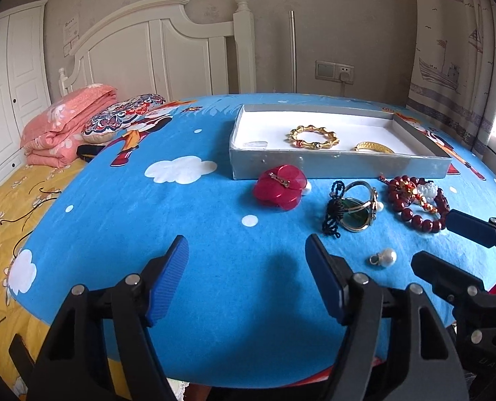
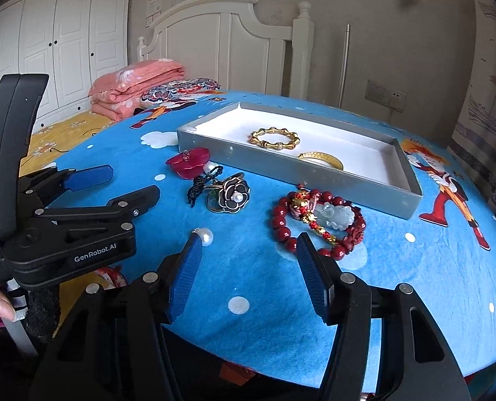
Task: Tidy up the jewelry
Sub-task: 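Grasp the black-and-green pendant earring with the left tool while the right tool grasps the pearl, then carry the earring and pearl into the tray and open both tools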
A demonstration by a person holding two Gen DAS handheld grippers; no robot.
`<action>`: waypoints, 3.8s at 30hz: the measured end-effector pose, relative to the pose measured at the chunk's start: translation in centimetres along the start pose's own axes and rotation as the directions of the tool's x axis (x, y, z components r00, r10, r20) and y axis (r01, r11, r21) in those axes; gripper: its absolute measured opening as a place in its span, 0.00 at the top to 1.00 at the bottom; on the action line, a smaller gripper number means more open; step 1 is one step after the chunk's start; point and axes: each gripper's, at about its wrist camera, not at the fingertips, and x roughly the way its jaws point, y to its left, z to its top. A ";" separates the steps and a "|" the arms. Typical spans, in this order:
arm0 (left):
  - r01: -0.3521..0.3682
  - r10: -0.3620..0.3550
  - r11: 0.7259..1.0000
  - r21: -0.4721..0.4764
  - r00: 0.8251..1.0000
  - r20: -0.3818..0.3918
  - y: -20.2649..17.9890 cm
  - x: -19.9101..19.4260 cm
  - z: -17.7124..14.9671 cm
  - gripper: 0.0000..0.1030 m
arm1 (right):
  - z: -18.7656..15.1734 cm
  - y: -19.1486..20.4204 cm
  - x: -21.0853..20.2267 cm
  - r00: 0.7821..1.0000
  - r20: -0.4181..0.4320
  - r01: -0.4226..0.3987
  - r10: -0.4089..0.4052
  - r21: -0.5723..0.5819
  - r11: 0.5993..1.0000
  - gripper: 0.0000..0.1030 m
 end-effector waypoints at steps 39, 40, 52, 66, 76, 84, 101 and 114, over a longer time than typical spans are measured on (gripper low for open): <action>0.111 -0.111 0.993 0.031 0.994 0.015 -3.2 0.6 1.0 0.39 | -0.2 -2.3 -0.1 0.996 0.054 0.066 -0.073 0.122 0.990 0.86; 0.108 -0.109 0.993 0.038 0.994 0.013 -3.5 0.8 1.0 0.43 | -0.2 -2.5 -0.2 0.996 0.055 0.066 -0.074 0.130 0.989 0.86; 0.125 -0.125 0.992 0.031 0.992 0.007 -4.6 2.0 1.5 0.94 | -0.8 -4.0 -0.4 0.996 0.054 0.061 -0.072 0.175 0.983 0.86; 0.050 -0.056 0.998 0.040 0.984 0.171 -3.5 -4.1 2.1 0.94 | 0.3 -2.0 -2.1 0.991 0.108 0.066 -0.078 0.115 0.991 0.86; 0.055 -0.058 0.998 0.026 0.987 0.151 -3.2 -4.4 1.6 0.94 | 0.5 -1.6 -2.7 0.989 0.123 0.073 -0.085 0.098 0.993 0.86; 0.063 -0.066 0.998 0.024 0.985 0.159 -3.4 -4.7 1.2 0.94 | 0.7 -1.7 -2.8 0.987 0.129 0.086 -0.099 0.101 0.991 0.86; 0.040 -0.041 0.999 0.005 0.982 0.182 -3.8 -4.7 3.9 0.94 | 2.8 -3.8 -2.0 0.981 0.124 0.133 -0.152 0.153 0.979 0.86; 0.045 -0.049 0.999 0.025 0.979 0.200 -5.0 -1.8 10.1 0.94 | 7.4 -7.0 1.5 0.980 0.084 0.163 -0.179 0.165 0.973 0.86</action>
